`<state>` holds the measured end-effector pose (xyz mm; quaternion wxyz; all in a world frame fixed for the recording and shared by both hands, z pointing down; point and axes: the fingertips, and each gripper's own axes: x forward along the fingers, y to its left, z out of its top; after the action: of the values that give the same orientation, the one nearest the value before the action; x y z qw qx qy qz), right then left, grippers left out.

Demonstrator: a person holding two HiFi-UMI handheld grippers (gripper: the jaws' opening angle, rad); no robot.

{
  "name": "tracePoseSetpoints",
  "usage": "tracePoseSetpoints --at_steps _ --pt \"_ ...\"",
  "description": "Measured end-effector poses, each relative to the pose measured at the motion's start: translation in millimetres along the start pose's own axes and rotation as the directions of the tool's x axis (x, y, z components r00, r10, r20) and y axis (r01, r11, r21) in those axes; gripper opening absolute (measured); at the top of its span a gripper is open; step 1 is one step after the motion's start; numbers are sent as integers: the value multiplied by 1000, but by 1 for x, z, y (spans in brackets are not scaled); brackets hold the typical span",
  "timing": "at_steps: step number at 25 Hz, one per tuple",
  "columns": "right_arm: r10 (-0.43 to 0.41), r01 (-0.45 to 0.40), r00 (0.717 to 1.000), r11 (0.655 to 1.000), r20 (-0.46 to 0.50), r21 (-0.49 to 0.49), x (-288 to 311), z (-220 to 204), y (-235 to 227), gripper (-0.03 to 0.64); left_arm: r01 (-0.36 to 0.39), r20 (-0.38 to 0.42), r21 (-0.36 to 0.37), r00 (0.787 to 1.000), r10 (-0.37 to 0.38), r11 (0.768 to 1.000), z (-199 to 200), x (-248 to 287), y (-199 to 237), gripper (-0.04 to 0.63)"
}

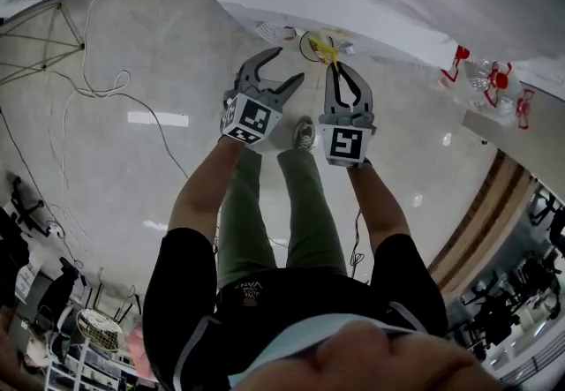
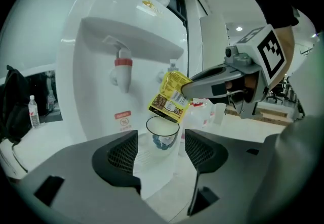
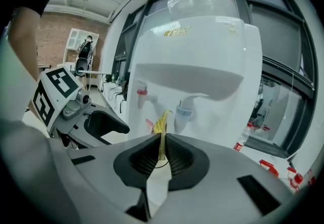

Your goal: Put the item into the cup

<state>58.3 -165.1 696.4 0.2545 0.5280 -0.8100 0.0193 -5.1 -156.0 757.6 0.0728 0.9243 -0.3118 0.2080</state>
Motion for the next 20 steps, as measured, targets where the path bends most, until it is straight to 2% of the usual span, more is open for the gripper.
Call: tracePoseSetpoints --at_steps 8,16,20 --pt "15 -16 1000 999 -11 -45 20 -12 -6 54 17 -44 0 999 -17 1000 -17 37 -4 311" --pt "56 -61 996 996 -72 -65 29 -28 -1 54 85 -68 51 994 -81 995 -20 50 -14 314" --pt "69 -73 994 996 -89 -43 34 -29 -1 54 100 -73 57 993 -96 993 -24 52 -13 318"
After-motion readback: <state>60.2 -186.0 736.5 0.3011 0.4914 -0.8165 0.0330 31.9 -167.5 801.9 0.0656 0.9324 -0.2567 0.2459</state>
